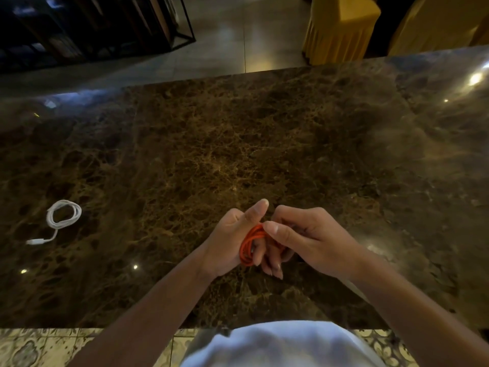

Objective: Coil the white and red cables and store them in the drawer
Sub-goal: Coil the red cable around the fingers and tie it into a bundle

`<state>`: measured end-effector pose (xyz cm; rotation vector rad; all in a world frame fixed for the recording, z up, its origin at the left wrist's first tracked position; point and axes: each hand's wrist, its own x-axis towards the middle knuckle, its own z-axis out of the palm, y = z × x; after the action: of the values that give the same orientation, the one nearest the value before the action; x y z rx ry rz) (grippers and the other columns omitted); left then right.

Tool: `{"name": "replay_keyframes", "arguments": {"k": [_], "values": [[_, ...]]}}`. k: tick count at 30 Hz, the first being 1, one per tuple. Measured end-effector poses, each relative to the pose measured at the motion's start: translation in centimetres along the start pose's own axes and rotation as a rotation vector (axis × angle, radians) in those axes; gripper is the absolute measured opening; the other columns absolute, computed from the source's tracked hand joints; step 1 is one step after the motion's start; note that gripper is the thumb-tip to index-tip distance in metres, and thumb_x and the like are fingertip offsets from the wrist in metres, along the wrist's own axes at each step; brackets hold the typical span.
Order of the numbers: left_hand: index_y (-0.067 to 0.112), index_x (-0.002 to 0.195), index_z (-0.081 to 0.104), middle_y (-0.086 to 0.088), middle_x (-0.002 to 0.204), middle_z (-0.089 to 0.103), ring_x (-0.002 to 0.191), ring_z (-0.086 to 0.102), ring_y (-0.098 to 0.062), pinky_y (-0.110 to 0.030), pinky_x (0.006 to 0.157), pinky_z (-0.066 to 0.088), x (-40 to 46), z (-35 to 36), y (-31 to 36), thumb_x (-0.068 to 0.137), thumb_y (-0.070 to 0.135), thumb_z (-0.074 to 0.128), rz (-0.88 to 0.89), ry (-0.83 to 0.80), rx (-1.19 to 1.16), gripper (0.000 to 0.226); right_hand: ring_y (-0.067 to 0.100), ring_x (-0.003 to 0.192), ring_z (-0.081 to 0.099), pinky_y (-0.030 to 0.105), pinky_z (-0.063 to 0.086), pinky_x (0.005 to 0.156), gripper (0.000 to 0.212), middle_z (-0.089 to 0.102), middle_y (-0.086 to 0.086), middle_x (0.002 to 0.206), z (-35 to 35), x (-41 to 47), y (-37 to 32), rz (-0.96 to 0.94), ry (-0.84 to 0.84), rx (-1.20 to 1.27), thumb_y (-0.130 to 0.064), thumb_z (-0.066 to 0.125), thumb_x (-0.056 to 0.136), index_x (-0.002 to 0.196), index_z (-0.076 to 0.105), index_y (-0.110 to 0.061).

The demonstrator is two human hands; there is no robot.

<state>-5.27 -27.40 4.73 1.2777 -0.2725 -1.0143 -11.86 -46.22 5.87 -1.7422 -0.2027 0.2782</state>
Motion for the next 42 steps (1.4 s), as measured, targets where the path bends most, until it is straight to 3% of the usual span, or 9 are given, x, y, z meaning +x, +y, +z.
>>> {"name": "replay_keyframes", "arguments": {"k": [7, 11, 15, 18, 23, 27, 32, 36, 42], "values": [[0.009, 0.052, 0.061, -0.009, 0.052, 0.061, 0.045, 0.061, -0.017, -0.026, 0.053, 0.054, -0.4, -0.1, 0.5, 0.093, 0.059, 0.051, -0.014, 0.252, -0.104, 0.066, 0.017, 0.081, 0.079, 0.038, 0.065, 0.063, 0.020, 0.076, 0.001, 0.088, 0.6, -0.1, 1.1, -0.031, 0.082, -0.030, -0.028, 0.063, 0.101, 0.100, 0.068, -0.008], [0.013, 0.072, 0.071, -0.015, 0.077, 0.069, 0.074, 0.070, -0.022, -0.035, 0.077, 0.058, -1.3, -0.9, 0.9, 0.099, 0.064, 0.048, -0.027, 0.219, -0.044, 0.062, 0.022, 0.076, 0.078, 0.042, 0.065, 0.063, 0.021, 0.075, 0.008, 0.085, 0.3, 0.4, 1.9, 0.006, 0.155, 0.049, -0.027, 0.064, 0.099, 0.099, 0.070, -0.006], [0.024, 0.102, 0.077, -0.005, 0.101, 0.074, 0.099, 0.069, -0.020, -0.036, 0.093, 0.054, -2.9, -2.1, 0.7, 0.092, 0.043, 0.067, 0.003, 0.139, 0.158, 0.024, 0.029, 0.076, 0.077, 0.046, 0.065, 0.066, 0.027, 0.074, 0.018, 0.085, -0.2, 1.1, 2.1, 0.020, 0.191, 0.106, -0.028, 0.063, 0.097, 0.099, 0.068, -0.002], [0.019, 0.122, 0.068, -0.008, 0.113, 0.075, 0.109, 0.073, -0.021, -0.031, 0.094, 0.058, -3.8, -2.5, 0.4, 0.093, 0.023, 0.076, 0.018, 0.141, 0.251, 0.030, 0.033, 0.077, 0.077, 0.052, 0.064, 0.068, 0.029, 0.074, 0.020, 0.086, 0.2, 2.1, 2.1, 0.026, 0.196, 0.149, -0.030, 0.063, 0.098, 0.100, 0.067, -0.001], [0.027, 0.124, 0.062, 0.000, 0.104, 0.079, 0.091, 0.077, -0.017, -0.028, 0.074, 0.060, -4.9, -3.4, -0.1, 0.095, 0.032, 0.065, 0.138, 0.351, 0.427, 0.029, 0.025, 0.074, 0.076, 0.044, 0.063, 0.064, 0.024, 0.075, 0.014, 0.085, 1.9, 4.0, 1.9, 0.033, 0.170, 0.200, -0.024, 0.063, 0.099, 0.101, 0.066, -0.001], [0.049, 0.115, 0.064, 0.001, 0.087, 0.076, 0.069, 0.073, -0.014, -0.030, 0.062, 0.057, -6.4, -4.9, -1.1, 0.095, 0.050, 0.068, 0.184, 0.494, 0.498, 0.020, 0.032, 0.076, 0.076, 0.049, 0.065, 0.065, 0.025, 0.075, 0.018, 0.086, 3.5, 5.1, 1.3, 0.034, 0.114, 0.218, -0.023, 0.065, 0.098, 0.102, 0.065, 0.002], [0.030, 0.117, 0.062, 0.017, 0.075, 0.071, 0.064, 0.068, 0.002, -0.009, 0.059, 0.048, -8.6, -6.1, -1.0, 0.092, 0.042, 0.064, 0.201, 0.599, 0.593, 0.028, 0.038, 0.077, 0.075, 0.056, 0.064, 0.065, 0.021, 0.073, 0.017, 0.088, 5.6, 6.9, 0.3, 0.051, -0.009, 0.181, -0.025, 0.067, 0.097, 0.101, 0.064, -0.004], [0.034, 0.114, 0.062, -0.001, 0.077, 0.073, 0.064, 0.071, -0.009, -0.019, 0.060, 0.056, -10.7, -8.4, -1.3, 0.093, 0.043, 0.063, 0.192, 0.644, 0.541, 0.023, 0.031, 0.069, 0.075, 0.047, 0.064, 0.063, 0.030, 0.076, 0.014, 0.087, 7.9, 9.6, -0.4, 0.100, -0.132, 0.180, -0.026, 0.067, 0.096, 0.121, 0.063, -0.010], [0.033, 0.110, 0.063, 0.006, 0.061, 0.059, 0.051, 0.052, -0.006, -0.018, 0.047, 0.043, -14.0, -12.9, -2.0, 0.095, 0.043, 0.060, 0.132, 0.700, 0.436, 0.018, 0.020, 0.063, 0.077, 0.037, 0.064, 0.058, 0.028, 0.079, 0.007, 0.087, 13.1, 14.3, -1.7, 0.032, -0.257, -0.013, -0.025, 0.061, 0.104, 0.130, 0.066, -0.015]]}}
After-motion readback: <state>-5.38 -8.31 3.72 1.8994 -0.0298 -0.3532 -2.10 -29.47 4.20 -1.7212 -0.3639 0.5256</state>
